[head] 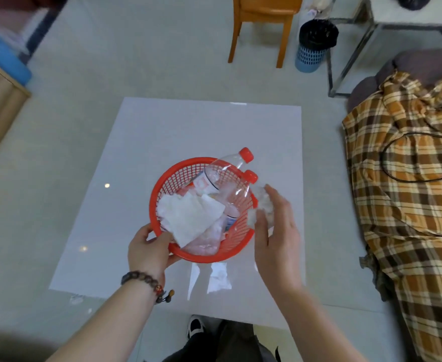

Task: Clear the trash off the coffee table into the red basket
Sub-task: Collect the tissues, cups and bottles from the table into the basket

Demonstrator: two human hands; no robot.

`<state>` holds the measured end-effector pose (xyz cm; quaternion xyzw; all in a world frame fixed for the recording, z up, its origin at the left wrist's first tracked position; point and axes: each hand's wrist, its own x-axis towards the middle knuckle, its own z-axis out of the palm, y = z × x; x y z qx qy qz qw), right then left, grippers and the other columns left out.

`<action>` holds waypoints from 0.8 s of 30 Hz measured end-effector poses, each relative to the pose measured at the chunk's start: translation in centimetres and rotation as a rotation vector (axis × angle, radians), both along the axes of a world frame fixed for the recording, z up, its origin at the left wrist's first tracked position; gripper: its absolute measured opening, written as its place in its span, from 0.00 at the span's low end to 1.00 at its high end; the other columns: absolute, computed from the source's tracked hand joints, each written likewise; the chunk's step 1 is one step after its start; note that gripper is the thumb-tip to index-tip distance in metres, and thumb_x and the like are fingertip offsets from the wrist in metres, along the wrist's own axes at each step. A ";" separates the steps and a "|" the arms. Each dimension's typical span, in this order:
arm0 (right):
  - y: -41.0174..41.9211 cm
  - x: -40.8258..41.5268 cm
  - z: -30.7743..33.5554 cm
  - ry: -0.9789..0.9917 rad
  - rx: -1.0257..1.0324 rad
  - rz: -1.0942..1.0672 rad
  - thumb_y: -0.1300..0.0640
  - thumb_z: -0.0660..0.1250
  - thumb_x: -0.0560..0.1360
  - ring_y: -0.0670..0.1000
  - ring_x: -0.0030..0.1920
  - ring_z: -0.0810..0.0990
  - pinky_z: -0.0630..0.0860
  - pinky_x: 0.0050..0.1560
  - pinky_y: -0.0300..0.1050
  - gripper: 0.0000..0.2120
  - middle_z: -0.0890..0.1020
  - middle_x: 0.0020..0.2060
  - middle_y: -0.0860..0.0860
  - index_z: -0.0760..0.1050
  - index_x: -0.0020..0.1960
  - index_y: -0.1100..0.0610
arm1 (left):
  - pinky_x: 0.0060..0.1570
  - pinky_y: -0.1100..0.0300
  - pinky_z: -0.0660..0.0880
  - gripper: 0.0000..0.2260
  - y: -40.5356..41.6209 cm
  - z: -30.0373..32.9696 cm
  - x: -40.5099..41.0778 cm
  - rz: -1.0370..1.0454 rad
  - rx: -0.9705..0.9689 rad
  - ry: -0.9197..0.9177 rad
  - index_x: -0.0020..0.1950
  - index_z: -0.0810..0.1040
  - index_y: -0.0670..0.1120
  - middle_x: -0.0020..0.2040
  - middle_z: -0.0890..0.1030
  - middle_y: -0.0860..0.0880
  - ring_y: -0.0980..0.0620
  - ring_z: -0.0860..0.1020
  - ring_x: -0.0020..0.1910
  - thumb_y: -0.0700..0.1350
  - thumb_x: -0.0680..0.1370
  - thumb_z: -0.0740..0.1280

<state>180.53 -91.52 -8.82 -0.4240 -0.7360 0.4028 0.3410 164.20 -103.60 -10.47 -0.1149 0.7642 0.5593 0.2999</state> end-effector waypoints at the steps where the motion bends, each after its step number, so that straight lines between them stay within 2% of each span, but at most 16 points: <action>1: -0.8 -0.5 0.9 -0.021 0.004 0.069 0.63 0.59 0.79 0.38 0.63 0.68 0.62 0.62 0.27 0.21 0.71 0.64 0.45 0.64 0.70 0.50 | 0.26 0.57 0.79 0.10 -0.1 0.6 0.4 -0.007 0.014 -0.004 0.47 0.79 0.47 0.39 0.83 0.41 0.47 0.83 0.29 0.32 0.73 0.68; 4: -3.2 -0.8 1.3 -0.281 0.143 0.247 0.64 0.61 0.78 0.52 0.69 0.67 0.61 0.70 0.45 0.21 0.70 0.69 0.53 0.67 0.70 0.54 | 0.27 0.57 0.79 0.10 -0.9 1.8 1.3 -0.014 0.046 -0.011 0.47 0.79 0.48 0.41 0.84 0.41 0.46 0.84 0.30 0.33 0.73 0.68; 6: -4.4 -0.1 0.3 -0.493 0.297 0.332 0.60 0.62 0.78 0.56 0.71 0.65 0.54 0.73 0.53 0.18 0.71 0.69 0.55 0.70 0.68 0.56 | 0.28 0.57 0.80 0.10 -1.6 2.7 1.8 -0.012 0.065 -0.031 0.50 0.79 0.47 0.41 0.84 0.41 0.46 0.84 0.30 0.34 0.73 0.69; 8: -5.3 0.8 -0.1 -0.682 0.280 0.402 0.49 0.52 0.82 0.51 0.76 0.51 0.35 0.73 0.50 0.21 0.63 0.74 0.51 0.62 0.73 0.53 | 0.28 0.56 0.79 0.09 -2.4 3.2 2.1 -0.009 0.079 -0.035 0.50 0.79 0.48 0.42 0.84 0.41 0.46 0.84 0.30 0.35 0.73 0.70; 9: -5.7 1.3 -0.3 -0.747 0.242 0.419 0.43 0.46 0.81 0.47 0.76 0.42 0.27 0.71 0.47 0.25 0.56 0.76 0.48 0.56 0.76 0.51 | 0.27 0.56 0.79 0.09 -2.9 3.4 2.2 -0.010 0.080 -0.030 0.48 0.79 0.48 0.41 0.84 0.42 0.46 0.84 0.31 0.35 0.73 0.70; 10: -6.2 1.7 -0.5 -0.773 0.213 0.419 0.39 0.40 0.80 0.45 0.75 0.37 0.24 0.69 0.45 0.28 0.52 0.77 0.46 0.51 0.76 0.49 | 0.27 0.56 0.79 0.09 -3.3 3.6 2.2 -0.015 0.077 -0.027 0.47 0.79 0.49 0.41 0.84 0.41 0.45 0.84 0.31 0.35 0.73 0.69; 12: -7.2 2.2 0.0 -0.756 0.188 0.394 0.34 0.34 0.76 0.44 0.75 0.36 0.26 0.69 0.45 0.34 0.51 0.77 0.45 0.50 0.77 0.48 | 0.28 0.56 0.80 0.09 -4.2 3.6 2.5 -0.035 0.072 -0.037 0.47 0.80 0.49 0.42 0.84 0.40 0.45 0.84 0.32 0.35 0.73 0.68; 14: -8.3 2.6 1.4 -0.694 0.167 0.340 0.33 0.33 0.73 0.46 0.76 0.42 0.30 0.71 0.44 0.37 0.55 0.77 0.46 0.55 0.76 0.48 | 0.28 0.56 0.80 0.09 -5.0 3.5 3.0 -0.061 0.080 -0.049 0.46 0.81 0.49 0.42 0.85 0.40 0.45 0.84 0.31 0.35 0.73 0.69; 17: -9.6 3.5 3.3 -0.541 0.181 0.221 0.36 0.43 0.77 0.51 0.76 0.52 0.44 0.76 0.51 0.31 0.62 0.74 0.51 0.63 0.72 0.52 | 0.28 0.56 0.80 0.09 -5.8 3.2 3.9 -0.109 0.098 -0.074 0.49 0.81 0.46 0.41 0.85 0.41 0.45 0.84 0.31 0.35 0.74 0.69; 19: -10.0 4.7 3.9 -0.442 0.202 0.109 0.42 0.53 0.79 0.53 0.74 0.57 0.55 0.74 0.53 0.25 0.64 0.72 0.53 0.64 0.71 0.52 | 0.29 0.55 0.81 0.09 -6.0 3.1 4.6 -0.150 0.105 -0.089 0.52 0.81 0.45 0.41 0.85 0.42 0.45 0.84 0.32 0.35 0.74 0.69; 21: -10.1 6.4 4.0 -0.375 0.127 -0.012 0.44 0.58 0.78 0.51 0.73 0.58 0.57 0.71 0.47 0.25 0.62 0.73 0.52 0.61 0.73 0.50 | 0.30 0.54 0.81 0.09 -5.9 3.0 5.2 -0.208 0.113 -0.098 0.52 0.81 0.45 0.42 0.85 0.42 0.44 0.85 0.33 0.36 0.74 0.70; 24: -9.4 9.7 3.5 -0.379 -0.051 -0.188 0.45 0.59 0.78 0.49 0.74 0.55 0.55 0.68 0.42 0.28 0.60 0.74 0.52 0.57 0.74 0.50 | 0.30 0.53 0.81 0.07 -5.6 2.8 6.3 -0.327 0.123 -0.098 0.49 0.81 0.47 0.43 0.85 0.42 0.45 0.85 0.33 0.37 0.74 0.69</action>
